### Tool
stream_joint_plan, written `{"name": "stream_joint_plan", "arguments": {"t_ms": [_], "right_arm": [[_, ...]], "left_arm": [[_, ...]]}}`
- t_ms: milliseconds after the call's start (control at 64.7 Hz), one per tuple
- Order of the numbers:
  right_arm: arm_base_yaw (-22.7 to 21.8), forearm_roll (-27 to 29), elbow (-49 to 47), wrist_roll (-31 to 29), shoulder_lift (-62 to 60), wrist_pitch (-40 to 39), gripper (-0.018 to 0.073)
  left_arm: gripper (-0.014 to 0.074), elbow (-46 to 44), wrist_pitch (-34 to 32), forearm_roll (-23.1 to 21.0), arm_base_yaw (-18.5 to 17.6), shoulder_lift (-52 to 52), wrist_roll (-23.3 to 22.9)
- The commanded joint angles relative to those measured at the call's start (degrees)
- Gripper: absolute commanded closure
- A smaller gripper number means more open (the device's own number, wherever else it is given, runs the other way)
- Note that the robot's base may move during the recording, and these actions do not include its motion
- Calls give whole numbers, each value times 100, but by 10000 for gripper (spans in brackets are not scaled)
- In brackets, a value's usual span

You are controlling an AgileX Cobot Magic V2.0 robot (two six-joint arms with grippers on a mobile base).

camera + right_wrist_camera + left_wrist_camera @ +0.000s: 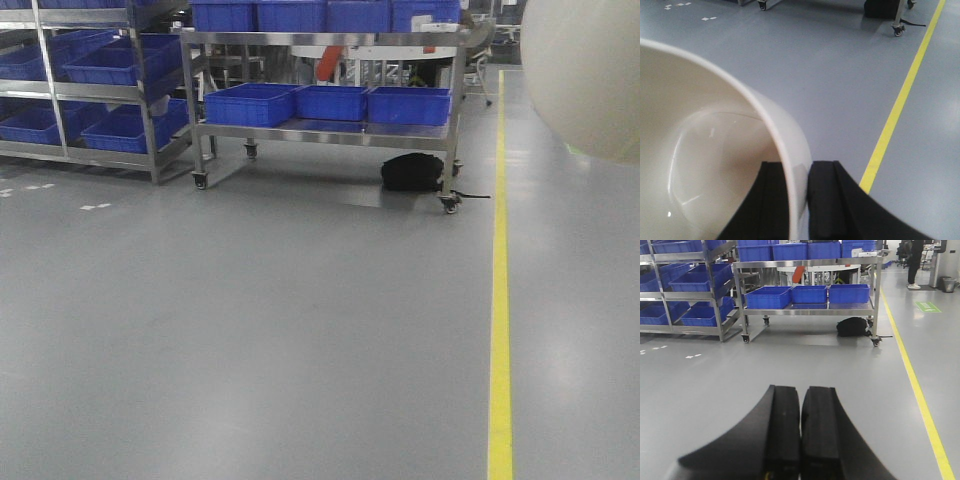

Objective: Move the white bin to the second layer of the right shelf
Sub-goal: 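Drive along the shelf racks holding the bin in the right gripper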

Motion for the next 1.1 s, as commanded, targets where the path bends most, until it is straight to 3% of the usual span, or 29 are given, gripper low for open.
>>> {"name": "stream_joint_plan", "arguments": {"t_ms": [0,1082], "right_arm": [[-29,-7,-182,-15,-4,-571,503],[-29,-7,-182,-15,-4,-571,503]], "left_arm": [[512,211,-482,-31,-43,-80,-20],[512,211,-482,-31,-43,-80,-20]]}}
